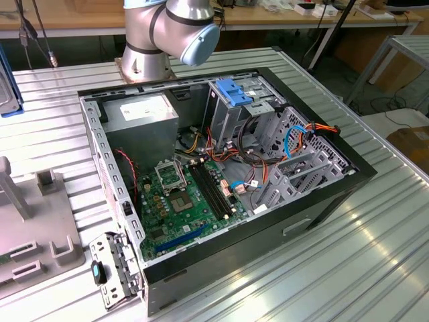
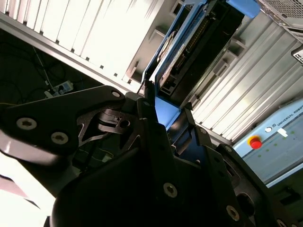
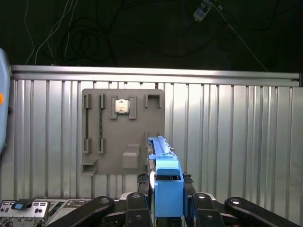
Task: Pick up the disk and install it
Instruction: 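Pick up the disk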
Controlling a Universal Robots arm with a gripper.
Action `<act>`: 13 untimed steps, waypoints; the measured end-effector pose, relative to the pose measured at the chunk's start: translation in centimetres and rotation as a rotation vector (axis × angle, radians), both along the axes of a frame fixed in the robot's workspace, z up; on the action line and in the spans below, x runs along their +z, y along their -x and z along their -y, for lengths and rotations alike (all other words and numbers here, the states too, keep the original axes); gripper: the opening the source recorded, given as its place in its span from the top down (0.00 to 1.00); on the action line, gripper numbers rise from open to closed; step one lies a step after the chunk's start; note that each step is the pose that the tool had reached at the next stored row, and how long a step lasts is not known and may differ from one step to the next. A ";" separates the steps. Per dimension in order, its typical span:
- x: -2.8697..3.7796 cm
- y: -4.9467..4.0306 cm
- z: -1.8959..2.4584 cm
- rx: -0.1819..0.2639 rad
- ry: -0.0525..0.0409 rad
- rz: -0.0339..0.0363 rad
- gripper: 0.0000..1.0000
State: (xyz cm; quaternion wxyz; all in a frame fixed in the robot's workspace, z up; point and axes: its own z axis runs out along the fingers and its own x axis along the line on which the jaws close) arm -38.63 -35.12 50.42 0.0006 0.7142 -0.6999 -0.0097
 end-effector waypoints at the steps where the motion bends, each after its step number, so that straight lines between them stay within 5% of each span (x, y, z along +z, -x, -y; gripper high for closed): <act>1: 0.00 0.00 0.00 0.000 0.0000 0.0000 0.64; 13: 0.00 -0.19 0.00 0.000 0.0000 0.0000 0.64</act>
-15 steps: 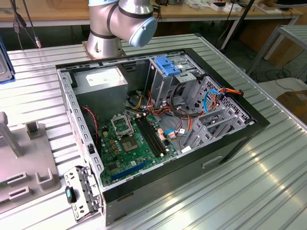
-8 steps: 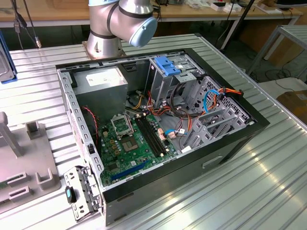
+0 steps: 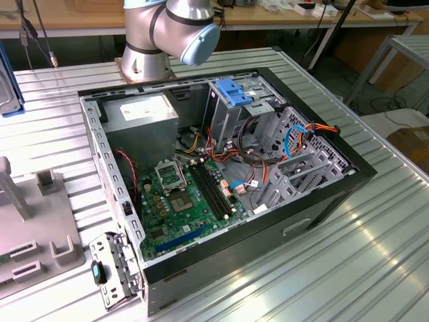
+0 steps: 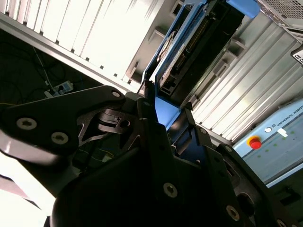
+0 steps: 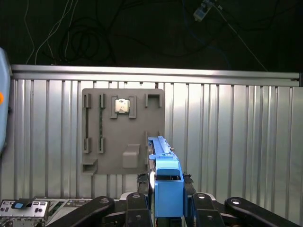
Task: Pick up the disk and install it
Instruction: 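Pick up the disk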
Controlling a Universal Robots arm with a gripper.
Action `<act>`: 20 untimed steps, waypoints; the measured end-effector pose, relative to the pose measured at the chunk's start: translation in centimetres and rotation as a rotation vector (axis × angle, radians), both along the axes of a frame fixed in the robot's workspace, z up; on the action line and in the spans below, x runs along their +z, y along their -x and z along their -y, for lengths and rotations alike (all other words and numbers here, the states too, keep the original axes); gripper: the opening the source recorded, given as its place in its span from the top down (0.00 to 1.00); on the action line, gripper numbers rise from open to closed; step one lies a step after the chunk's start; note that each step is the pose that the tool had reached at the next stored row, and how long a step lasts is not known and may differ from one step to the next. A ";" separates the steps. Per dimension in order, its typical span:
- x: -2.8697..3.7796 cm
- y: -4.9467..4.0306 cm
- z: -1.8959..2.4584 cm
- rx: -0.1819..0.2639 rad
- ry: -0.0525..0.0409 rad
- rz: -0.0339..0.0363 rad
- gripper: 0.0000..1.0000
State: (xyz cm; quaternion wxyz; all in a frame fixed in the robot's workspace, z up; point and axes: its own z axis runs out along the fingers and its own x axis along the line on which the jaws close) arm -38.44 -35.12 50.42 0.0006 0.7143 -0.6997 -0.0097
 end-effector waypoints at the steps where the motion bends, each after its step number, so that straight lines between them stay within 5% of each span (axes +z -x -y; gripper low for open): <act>1: 0.00 -0.08 0.01 0.000 0.0000 0.0000 0.64; 11: 0.00 -3.13 0.00 0.000 0.0001 0.0000 0.64; 20: 0.00 -7.29 0.00 0.000 0.0000 0.0000 0.64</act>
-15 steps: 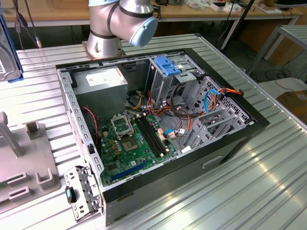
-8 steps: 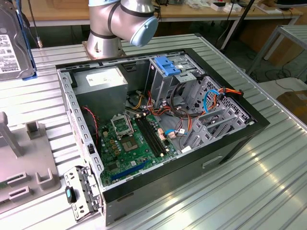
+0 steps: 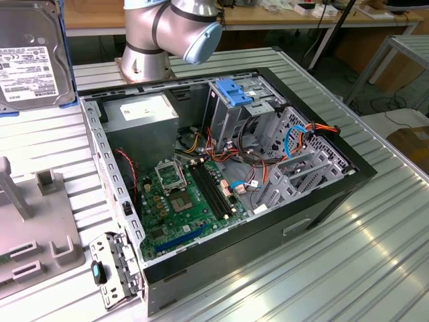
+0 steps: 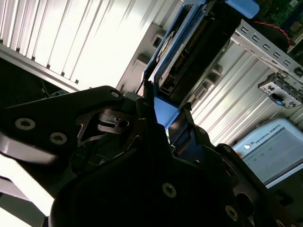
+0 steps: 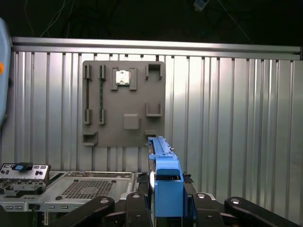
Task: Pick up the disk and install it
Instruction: 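Pick up the disk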
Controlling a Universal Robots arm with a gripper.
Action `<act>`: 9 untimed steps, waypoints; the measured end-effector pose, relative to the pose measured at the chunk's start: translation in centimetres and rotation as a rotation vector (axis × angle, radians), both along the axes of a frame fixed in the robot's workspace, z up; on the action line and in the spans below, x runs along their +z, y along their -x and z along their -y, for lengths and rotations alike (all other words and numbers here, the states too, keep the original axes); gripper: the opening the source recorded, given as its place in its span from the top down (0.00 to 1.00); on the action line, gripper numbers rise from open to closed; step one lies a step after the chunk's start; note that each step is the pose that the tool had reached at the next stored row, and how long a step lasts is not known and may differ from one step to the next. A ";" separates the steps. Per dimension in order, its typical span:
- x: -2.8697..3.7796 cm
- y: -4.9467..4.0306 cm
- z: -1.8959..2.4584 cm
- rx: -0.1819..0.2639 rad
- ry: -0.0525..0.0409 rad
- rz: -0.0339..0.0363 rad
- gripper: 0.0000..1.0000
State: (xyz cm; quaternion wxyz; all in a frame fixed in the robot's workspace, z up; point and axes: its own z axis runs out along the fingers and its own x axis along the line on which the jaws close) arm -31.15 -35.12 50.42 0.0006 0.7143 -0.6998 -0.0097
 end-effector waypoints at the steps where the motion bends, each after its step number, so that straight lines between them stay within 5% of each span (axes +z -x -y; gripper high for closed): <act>1: 0.00 -0.62 0.00 0.000 0.0000 0.0000 0.64; 9: 0.01 -3.36 0.00 0.000 0.0001 -0.0002 0.64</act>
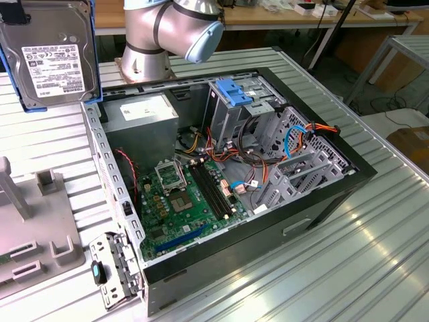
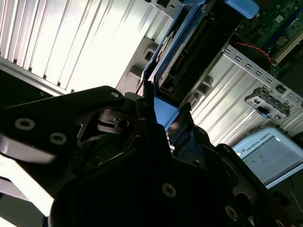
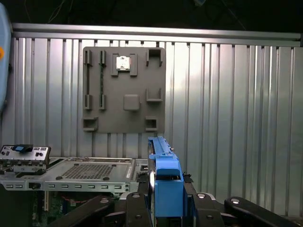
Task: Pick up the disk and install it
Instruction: 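Pick up the disk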
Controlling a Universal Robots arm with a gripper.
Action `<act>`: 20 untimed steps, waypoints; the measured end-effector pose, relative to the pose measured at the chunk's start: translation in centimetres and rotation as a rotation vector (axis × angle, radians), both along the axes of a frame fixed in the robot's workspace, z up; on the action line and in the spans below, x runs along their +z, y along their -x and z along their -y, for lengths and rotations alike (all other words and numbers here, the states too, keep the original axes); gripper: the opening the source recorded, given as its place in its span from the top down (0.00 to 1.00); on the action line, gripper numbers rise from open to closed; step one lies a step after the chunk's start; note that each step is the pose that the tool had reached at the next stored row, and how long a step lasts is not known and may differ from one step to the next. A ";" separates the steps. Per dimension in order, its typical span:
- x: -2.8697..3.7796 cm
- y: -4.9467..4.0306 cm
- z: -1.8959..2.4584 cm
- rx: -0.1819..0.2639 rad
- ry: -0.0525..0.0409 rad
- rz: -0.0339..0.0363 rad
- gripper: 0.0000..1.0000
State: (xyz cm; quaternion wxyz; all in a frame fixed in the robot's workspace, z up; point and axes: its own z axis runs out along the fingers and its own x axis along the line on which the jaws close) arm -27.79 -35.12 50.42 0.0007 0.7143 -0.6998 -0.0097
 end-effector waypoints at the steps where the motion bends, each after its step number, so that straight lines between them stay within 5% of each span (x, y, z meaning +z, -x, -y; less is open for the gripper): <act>1: -0.01 0.00 0.00 0.000 -0.0001 0.0002 0.64; 20: -0.01 -0.46 0.00 0.000 -0.0001 0.0002 0.64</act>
